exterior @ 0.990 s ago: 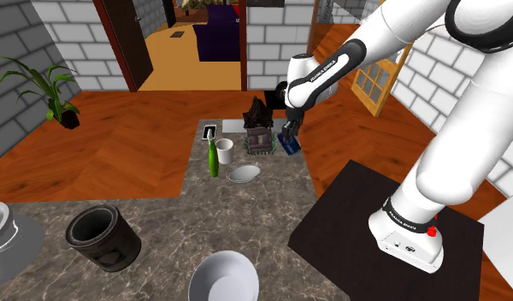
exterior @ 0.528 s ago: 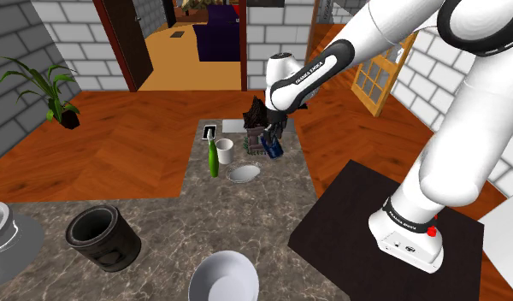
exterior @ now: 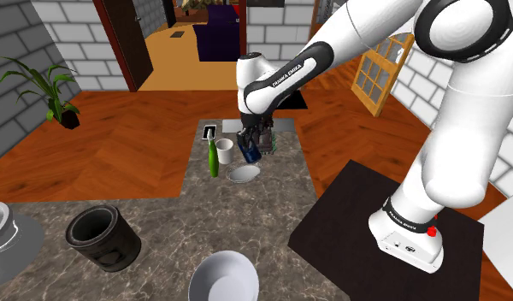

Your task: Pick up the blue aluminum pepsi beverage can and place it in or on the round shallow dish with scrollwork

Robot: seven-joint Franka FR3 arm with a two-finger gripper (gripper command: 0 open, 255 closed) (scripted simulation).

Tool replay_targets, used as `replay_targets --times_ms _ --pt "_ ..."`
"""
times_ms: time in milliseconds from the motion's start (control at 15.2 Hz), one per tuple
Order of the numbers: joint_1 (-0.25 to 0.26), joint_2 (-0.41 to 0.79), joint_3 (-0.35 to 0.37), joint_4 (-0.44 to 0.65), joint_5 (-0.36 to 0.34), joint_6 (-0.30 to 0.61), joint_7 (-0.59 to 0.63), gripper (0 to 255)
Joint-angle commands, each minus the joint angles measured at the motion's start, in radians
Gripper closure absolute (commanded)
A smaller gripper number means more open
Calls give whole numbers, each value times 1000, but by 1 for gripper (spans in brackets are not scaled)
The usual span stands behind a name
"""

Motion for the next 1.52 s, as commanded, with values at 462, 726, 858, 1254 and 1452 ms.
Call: replay_targets --times_ms 462,726,858,1254,1452 --pt "8 92 1 -6 -8 98 16 255" --pt "10 133 -1 -9 -11 142 19 255" --pt "10 154 -2 -9 -13 164 20 255" --pt "11 186 -4 -8 -15 195 21 255" --pt "11 186 -4 -8 -15 195 21 255"
